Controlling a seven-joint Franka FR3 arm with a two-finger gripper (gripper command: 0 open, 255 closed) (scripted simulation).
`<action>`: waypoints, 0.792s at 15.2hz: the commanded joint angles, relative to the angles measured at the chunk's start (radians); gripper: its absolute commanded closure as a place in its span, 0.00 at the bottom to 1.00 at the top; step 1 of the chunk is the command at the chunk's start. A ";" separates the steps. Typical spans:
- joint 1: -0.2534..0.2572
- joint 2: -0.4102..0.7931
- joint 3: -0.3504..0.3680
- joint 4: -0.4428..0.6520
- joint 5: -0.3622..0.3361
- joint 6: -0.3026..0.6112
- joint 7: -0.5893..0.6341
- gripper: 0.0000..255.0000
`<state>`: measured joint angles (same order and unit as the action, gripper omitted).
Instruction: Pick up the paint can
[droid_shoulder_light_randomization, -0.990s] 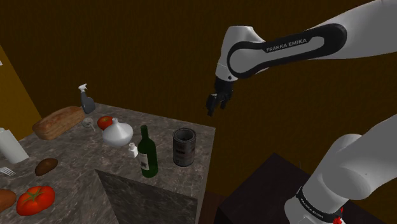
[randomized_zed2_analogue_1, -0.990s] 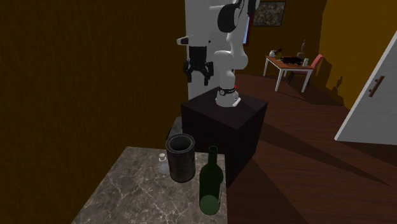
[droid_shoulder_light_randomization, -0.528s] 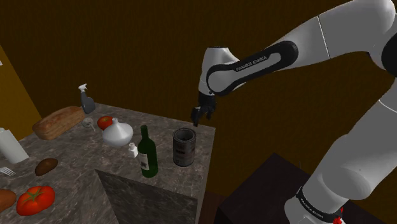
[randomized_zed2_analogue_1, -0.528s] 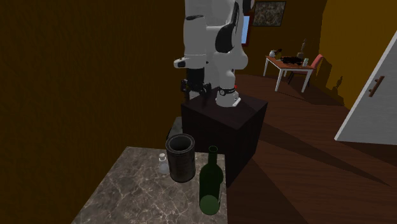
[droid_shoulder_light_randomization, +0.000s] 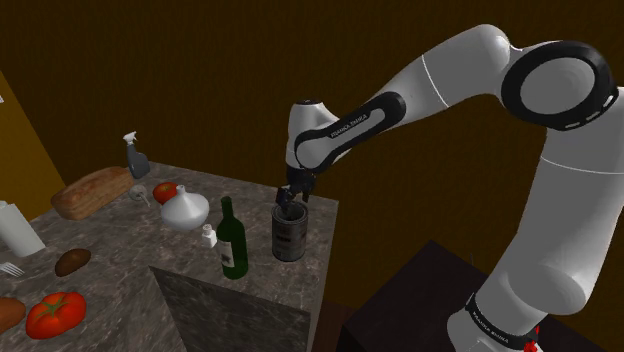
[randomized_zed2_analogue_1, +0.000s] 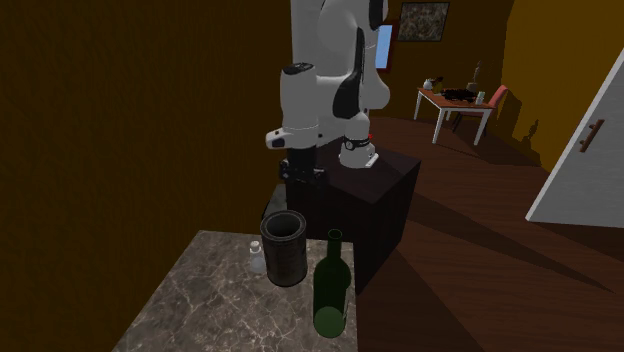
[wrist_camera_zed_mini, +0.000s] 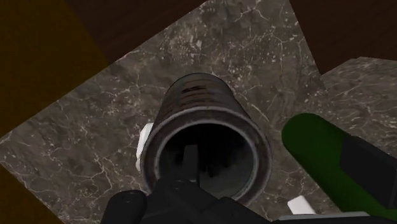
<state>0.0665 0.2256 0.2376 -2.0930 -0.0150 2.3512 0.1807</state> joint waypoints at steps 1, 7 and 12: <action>0.014 0.088 -0.004 0.065 -0.026 0.013 0.022 0.00; 0.049 0.260 -0.021 0.199 -0.067 0.034 0.055 0.00; 0.055 0.307 -0.029 0.197 -0.078 0.083 0.060 0.00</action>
<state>0.1197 0.5228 0.2100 -1.8937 -0.0905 2.4214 0.2387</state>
